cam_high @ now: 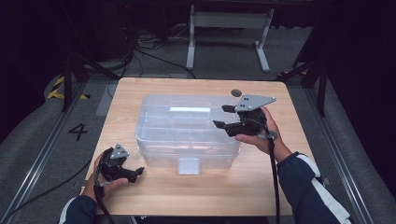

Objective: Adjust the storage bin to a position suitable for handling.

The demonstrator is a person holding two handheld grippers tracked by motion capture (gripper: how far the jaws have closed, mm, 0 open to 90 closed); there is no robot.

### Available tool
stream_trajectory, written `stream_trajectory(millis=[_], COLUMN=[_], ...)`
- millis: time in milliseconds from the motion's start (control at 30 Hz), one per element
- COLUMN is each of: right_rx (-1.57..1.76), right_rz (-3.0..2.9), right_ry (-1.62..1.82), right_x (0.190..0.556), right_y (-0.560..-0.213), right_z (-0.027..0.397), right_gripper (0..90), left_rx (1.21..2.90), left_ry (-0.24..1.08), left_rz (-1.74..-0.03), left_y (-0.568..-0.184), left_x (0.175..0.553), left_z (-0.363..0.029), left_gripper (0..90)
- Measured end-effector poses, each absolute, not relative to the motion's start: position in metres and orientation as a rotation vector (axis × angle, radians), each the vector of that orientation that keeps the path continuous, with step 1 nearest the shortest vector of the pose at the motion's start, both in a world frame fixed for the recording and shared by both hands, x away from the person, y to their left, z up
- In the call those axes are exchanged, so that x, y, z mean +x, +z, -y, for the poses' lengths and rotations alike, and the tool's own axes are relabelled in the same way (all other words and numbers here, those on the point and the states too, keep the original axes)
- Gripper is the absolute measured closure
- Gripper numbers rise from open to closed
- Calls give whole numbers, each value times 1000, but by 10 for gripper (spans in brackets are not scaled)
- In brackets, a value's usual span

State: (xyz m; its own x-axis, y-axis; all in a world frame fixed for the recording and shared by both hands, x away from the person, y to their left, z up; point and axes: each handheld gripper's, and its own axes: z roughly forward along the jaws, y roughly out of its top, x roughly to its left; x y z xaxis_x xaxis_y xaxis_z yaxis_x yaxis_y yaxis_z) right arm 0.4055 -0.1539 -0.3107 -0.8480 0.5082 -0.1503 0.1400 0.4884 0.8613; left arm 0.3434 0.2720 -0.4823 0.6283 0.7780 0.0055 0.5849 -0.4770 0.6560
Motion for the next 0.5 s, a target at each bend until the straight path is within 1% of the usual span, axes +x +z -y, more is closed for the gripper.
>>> stream_trajectory(millis=[200, 467, 500], right_rx=[505, 503, 505], right_rz=[-2367, -2404, -2413], right_ry=[1310, 1283, 1262], right_x=[409, 417, 417], right_y=[-304, -307, -307], right_z=[142, 131, 129], right_gripper=[436, 513, 533], left_rx=[2226, 2220, 2216], left_ry=[410, 406, 404], left_rz=[-1062, -1043, -1043], left_y=[-482, -481, -481], left_x=[341, 339, 338], left_z=[-272, -273, -273], left_gripper=[26, 72, 78])
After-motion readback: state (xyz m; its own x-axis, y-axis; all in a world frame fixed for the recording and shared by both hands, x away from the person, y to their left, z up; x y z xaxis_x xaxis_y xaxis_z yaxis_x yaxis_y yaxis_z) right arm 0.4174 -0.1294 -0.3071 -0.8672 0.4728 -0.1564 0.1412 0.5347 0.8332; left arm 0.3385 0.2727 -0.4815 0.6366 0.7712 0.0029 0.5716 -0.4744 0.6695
